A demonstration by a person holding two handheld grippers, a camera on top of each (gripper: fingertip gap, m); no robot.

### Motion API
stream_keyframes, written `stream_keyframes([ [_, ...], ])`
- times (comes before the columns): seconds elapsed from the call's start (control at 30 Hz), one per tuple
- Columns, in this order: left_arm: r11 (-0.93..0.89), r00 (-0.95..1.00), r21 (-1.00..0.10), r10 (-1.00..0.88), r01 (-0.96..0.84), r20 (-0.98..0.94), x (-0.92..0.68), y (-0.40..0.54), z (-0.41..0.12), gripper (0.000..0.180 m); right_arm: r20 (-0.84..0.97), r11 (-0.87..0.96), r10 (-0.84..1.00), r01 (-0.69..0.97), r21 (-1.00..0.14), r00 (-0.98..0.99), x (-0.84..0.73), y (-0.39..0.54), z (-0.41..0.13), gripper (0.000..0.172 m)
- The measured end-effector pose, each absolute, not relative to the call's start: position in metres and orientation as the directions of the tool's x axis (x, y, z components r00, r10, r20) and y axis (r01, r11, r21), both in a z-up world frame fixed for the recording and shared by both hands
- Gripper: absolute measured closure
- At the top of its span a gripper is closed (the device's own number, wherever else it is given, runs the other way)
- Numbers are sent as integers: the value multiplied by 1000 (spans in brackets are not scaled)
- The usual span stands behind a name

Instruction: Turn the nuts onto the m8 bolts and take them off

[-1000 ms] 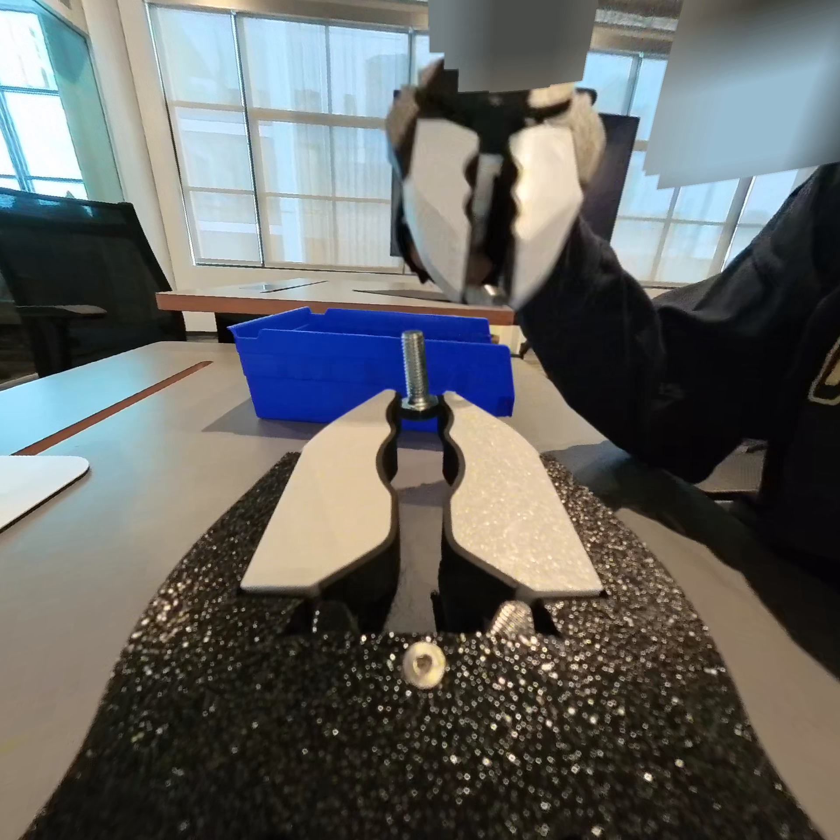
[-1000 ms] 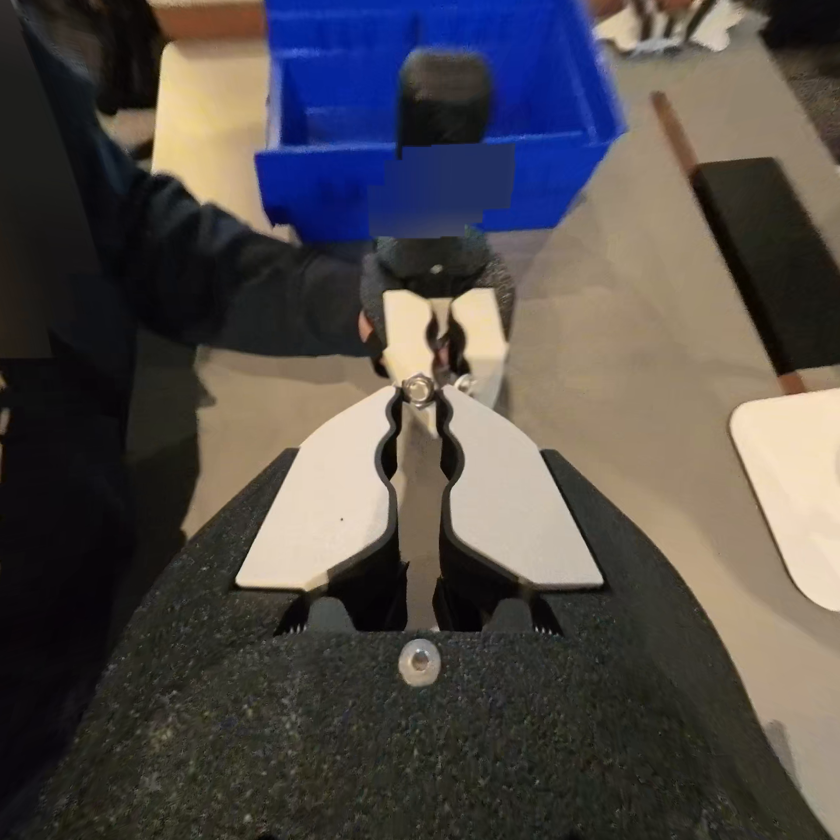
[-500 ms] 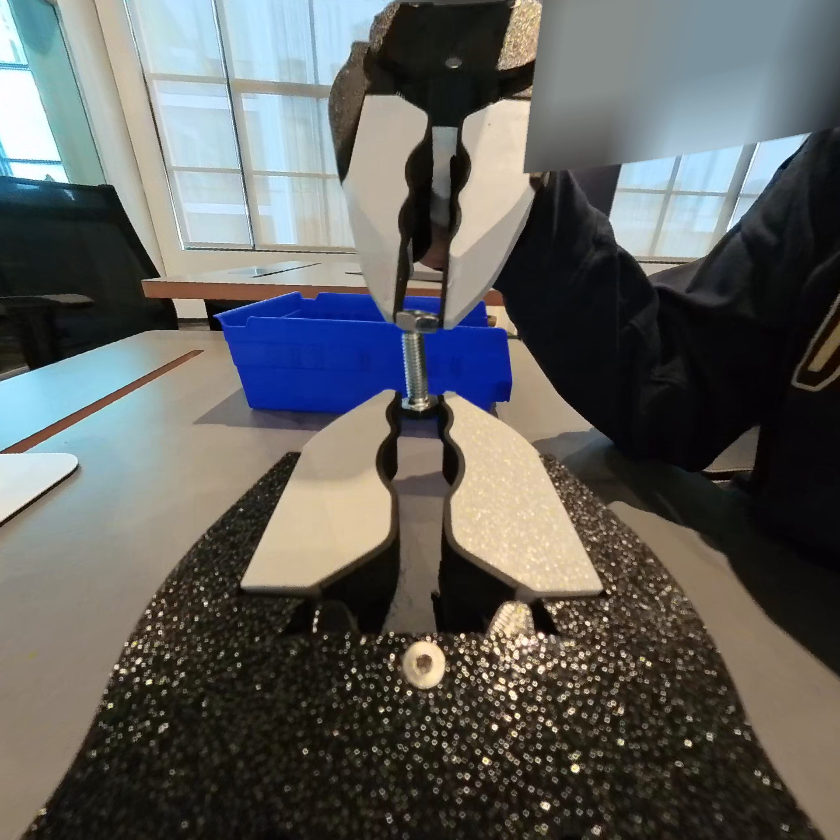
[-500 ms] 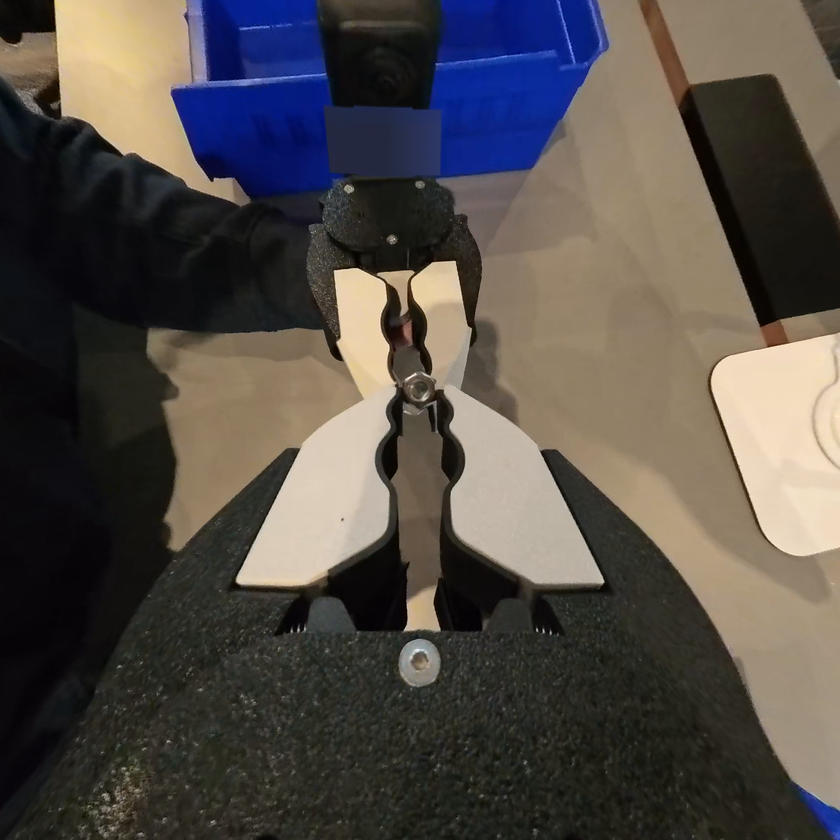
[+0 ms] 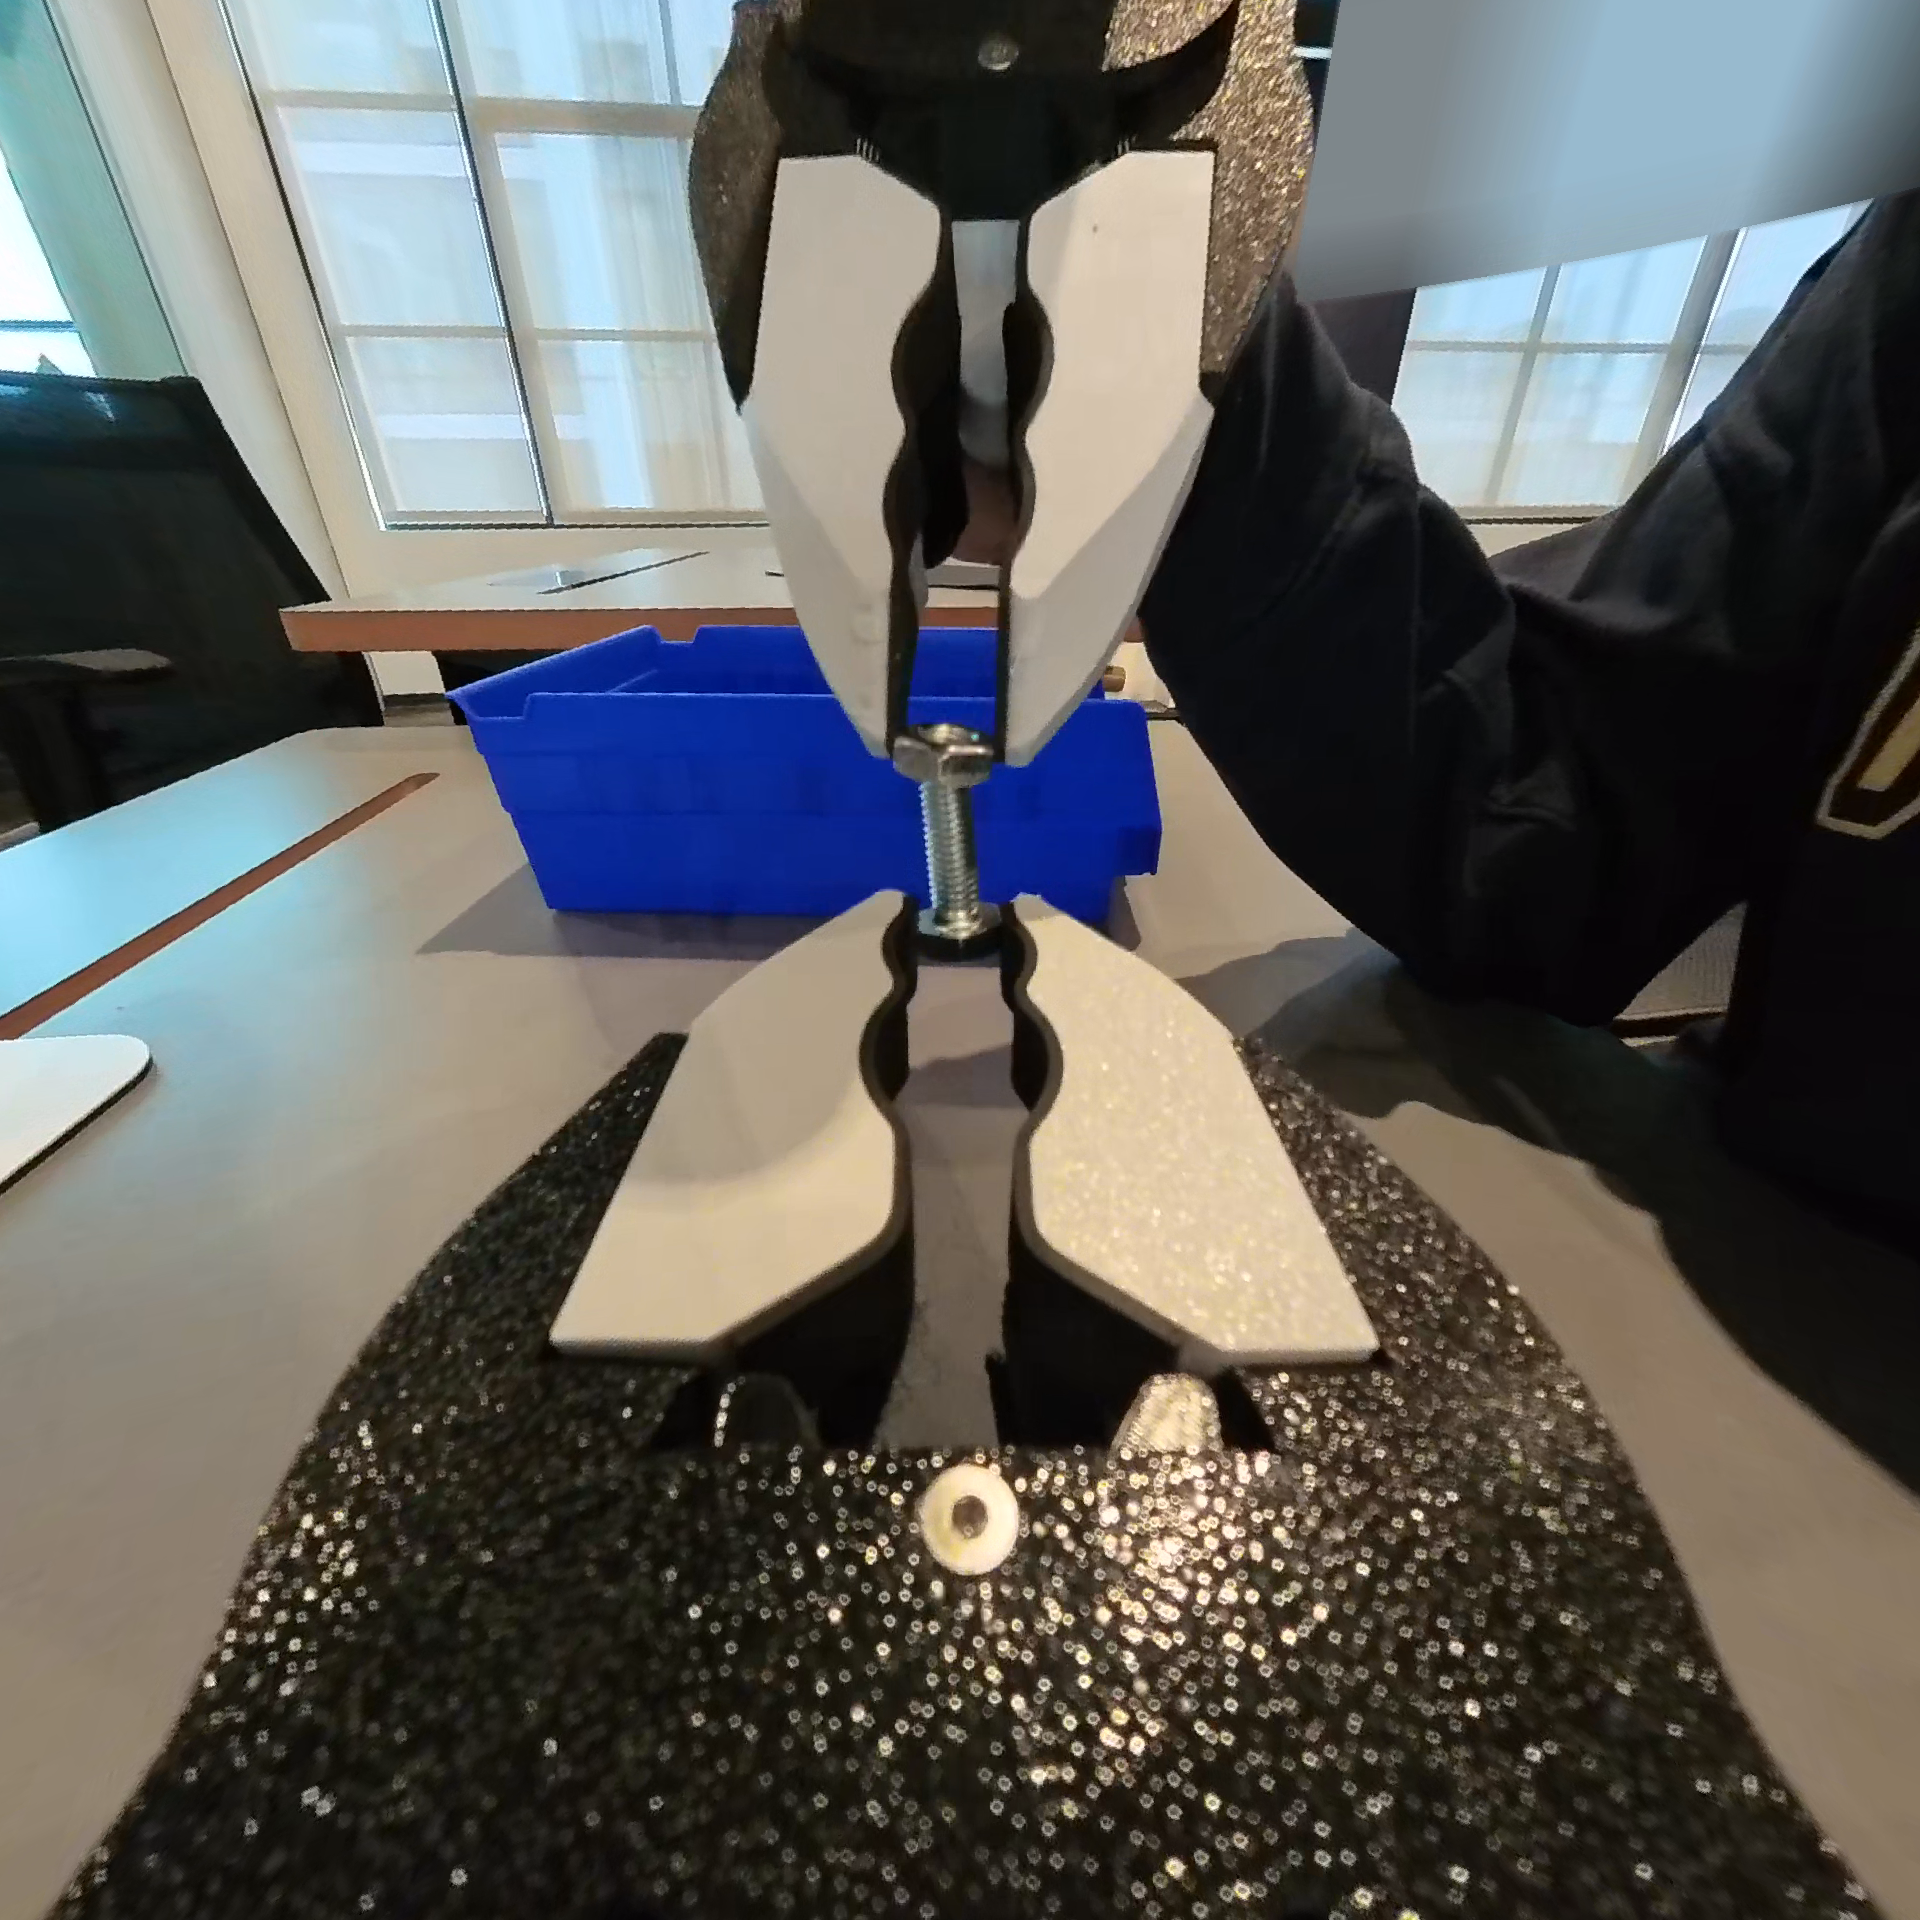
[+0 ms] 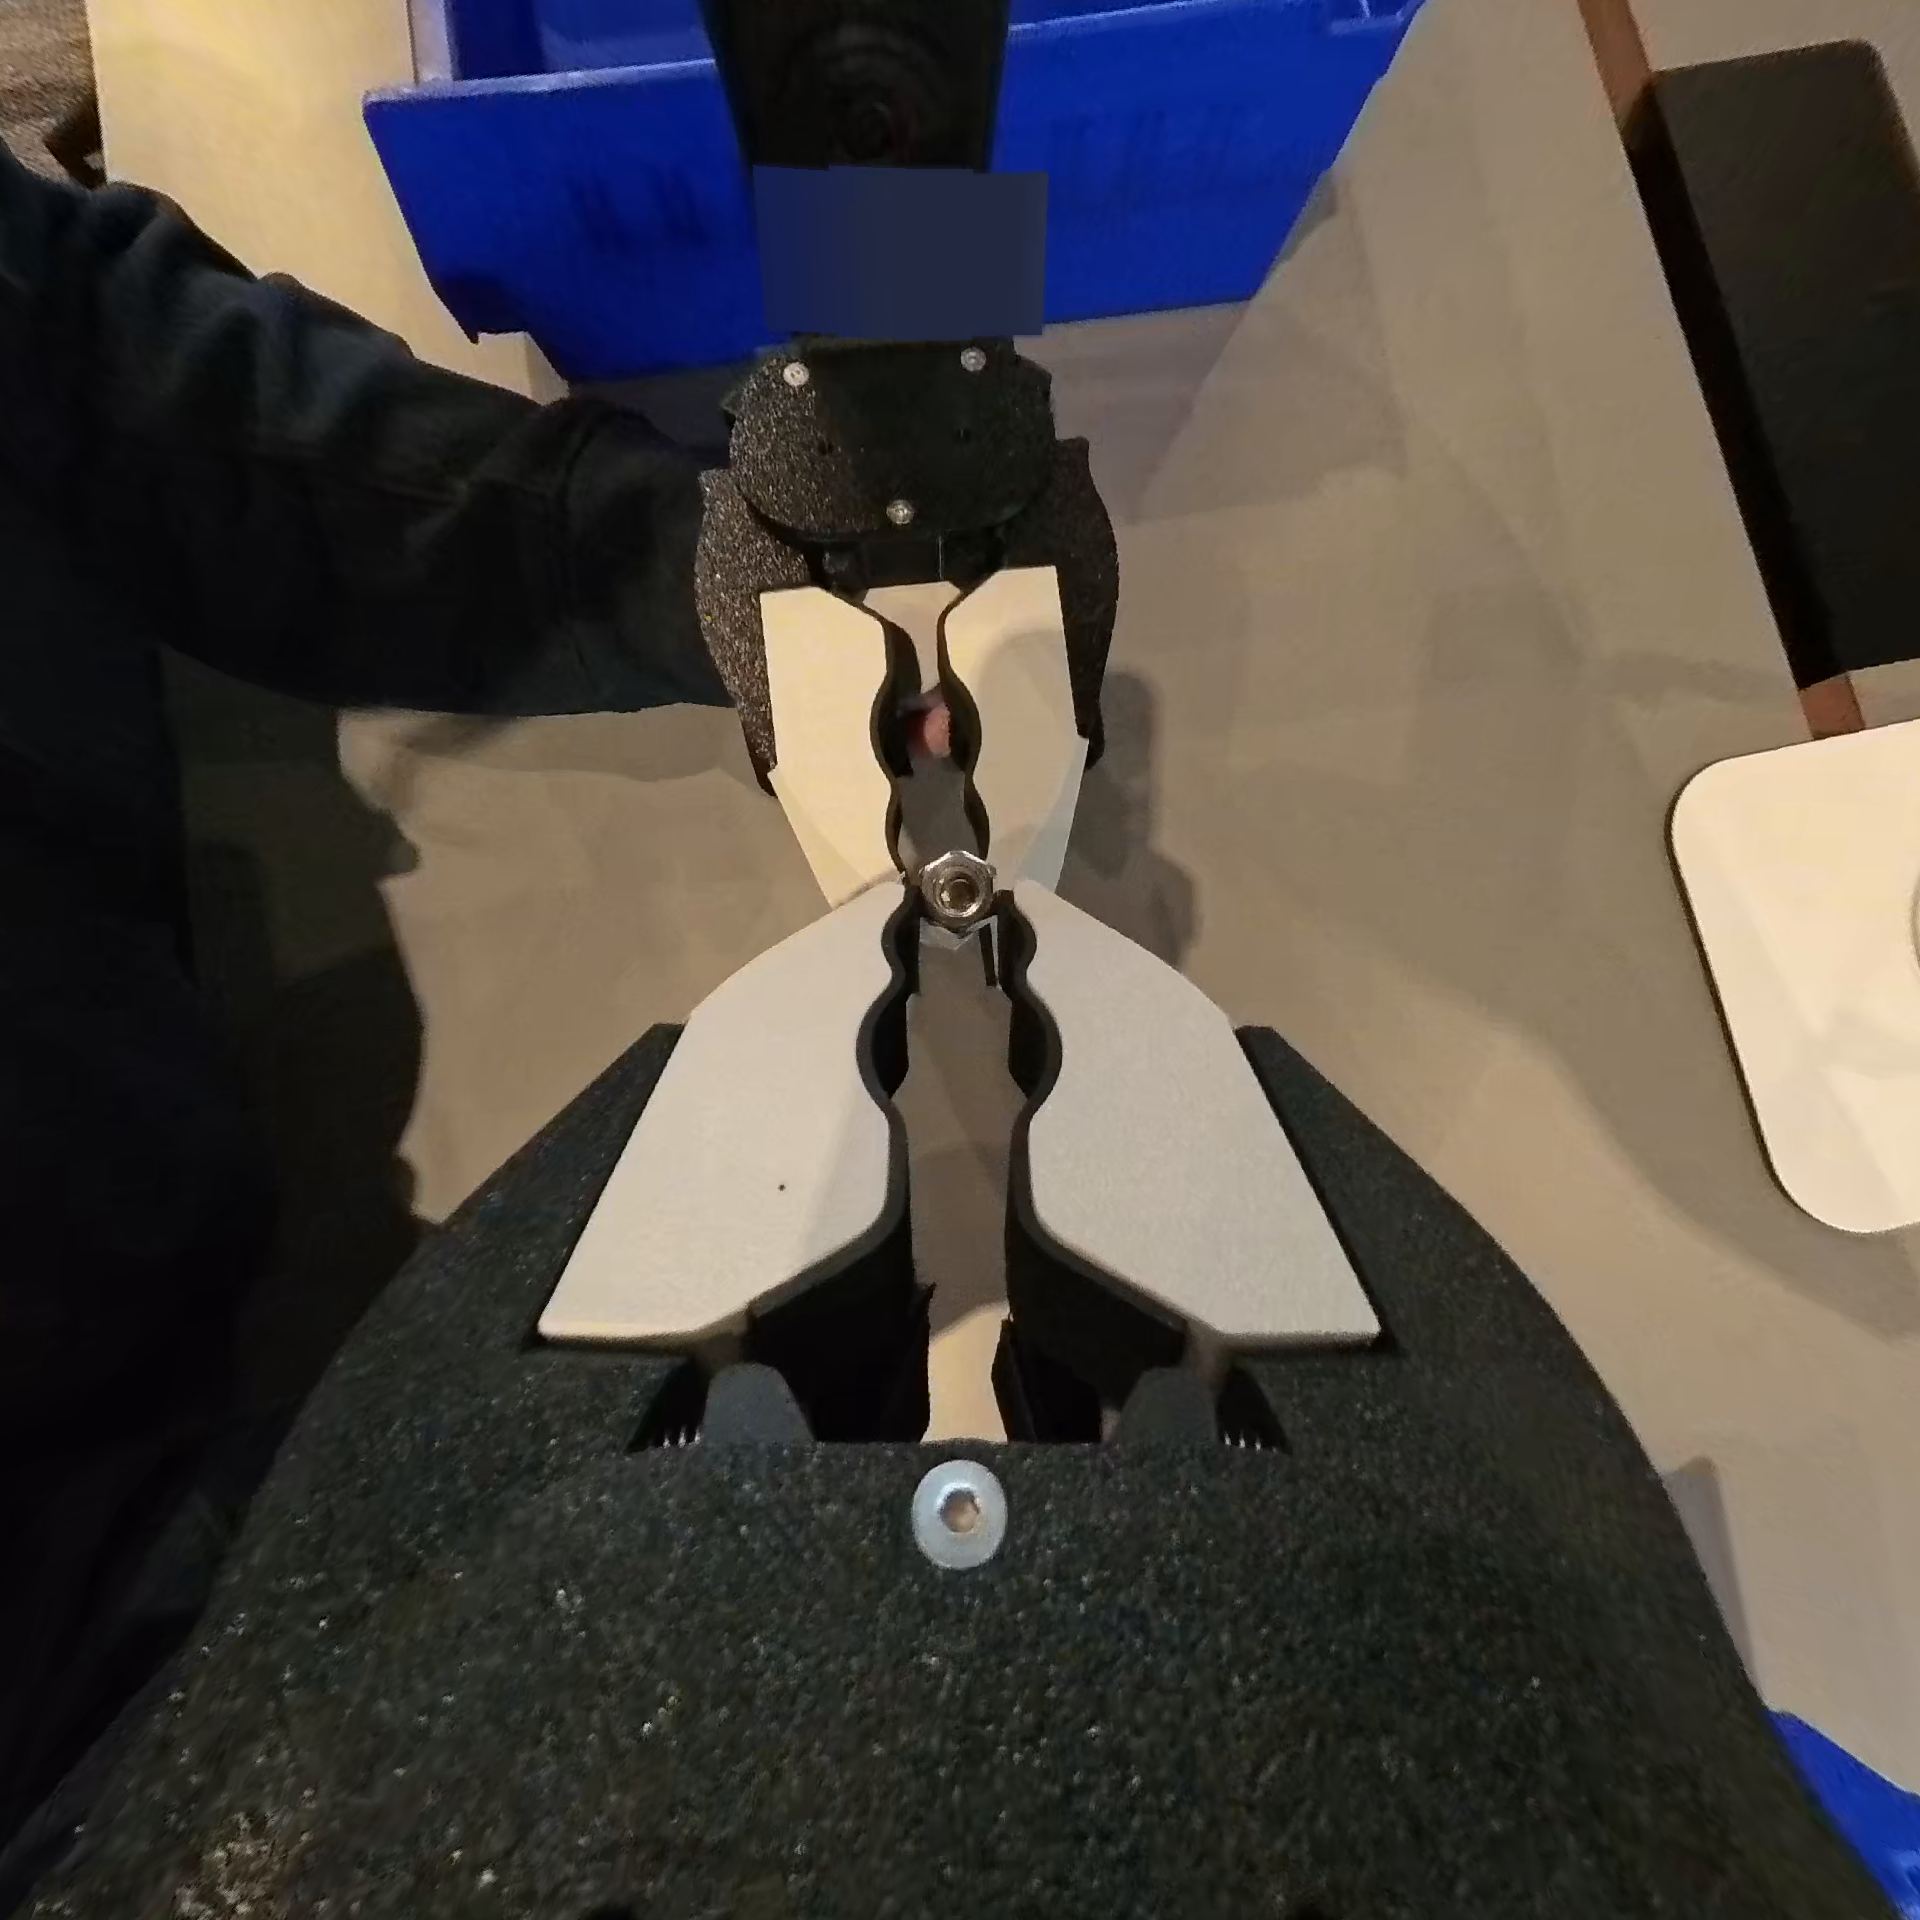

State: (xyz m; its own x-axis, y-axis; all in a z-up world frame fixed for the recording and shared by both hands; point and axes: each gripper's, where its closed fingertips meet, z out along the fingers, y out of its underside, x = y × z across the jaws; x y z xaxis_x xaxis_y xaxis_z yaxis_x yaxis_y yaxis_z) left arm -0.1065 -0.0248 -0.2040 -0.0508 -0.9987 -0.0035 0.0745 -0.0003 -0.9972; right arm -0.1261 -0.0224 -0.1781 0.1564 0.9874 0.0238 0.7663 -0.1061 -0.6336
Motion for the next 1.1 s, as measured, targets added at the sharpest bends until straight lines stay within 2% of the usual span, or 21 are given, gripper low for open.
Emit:
stream_keyframes([
  [0.3,-6,-53,-997,-999,80,2,-107,-25,-203,166,13,-107,989,776,-622,147,-126,-24,-182,151],
  [0.43,-10,-51,-997,-999,80,6,-107,-24,-203,166,49,-119,979,747,-654,199,-120,-17,-175,137],
  [0.53,-27,-48,-995,-999,95,22,-109,-22,-201,166,48,-124,965,607,-785,258,-123,-15,-163,122],
  [0.63,-44,-48,-993,-998,110,39,-111,-20,-200,166,70,-44,947,344,-938,314,-137,-19,-151,106],
  [0.7,-48,-48,-993,-998,112,43,-111,-20,-199,166,125,72,909,146,-987,399,-138,-23,-141,95],
  [0.77,-47,-48,-993,-998,111,42,-111,-20,-199,166,151,167,864,9,-986,480,-135,-28,-139,96],
  [0.83,-46,-48,-993,-998,110,41,-111,-20,-200,166,158,200,841,-26,-979,518,-138,-29,-149,96],
  [0.93,-46,-49,-993,-998,109,41,-111,-20,-200,166,153,163,841,27,-986,520,-147,-25,-168,90],
  [1.1,-49,-49,-993,-998,110,44,-111,-20,-199,166,142,158,856,11,-987,497,-142,-30,-168,102],
])
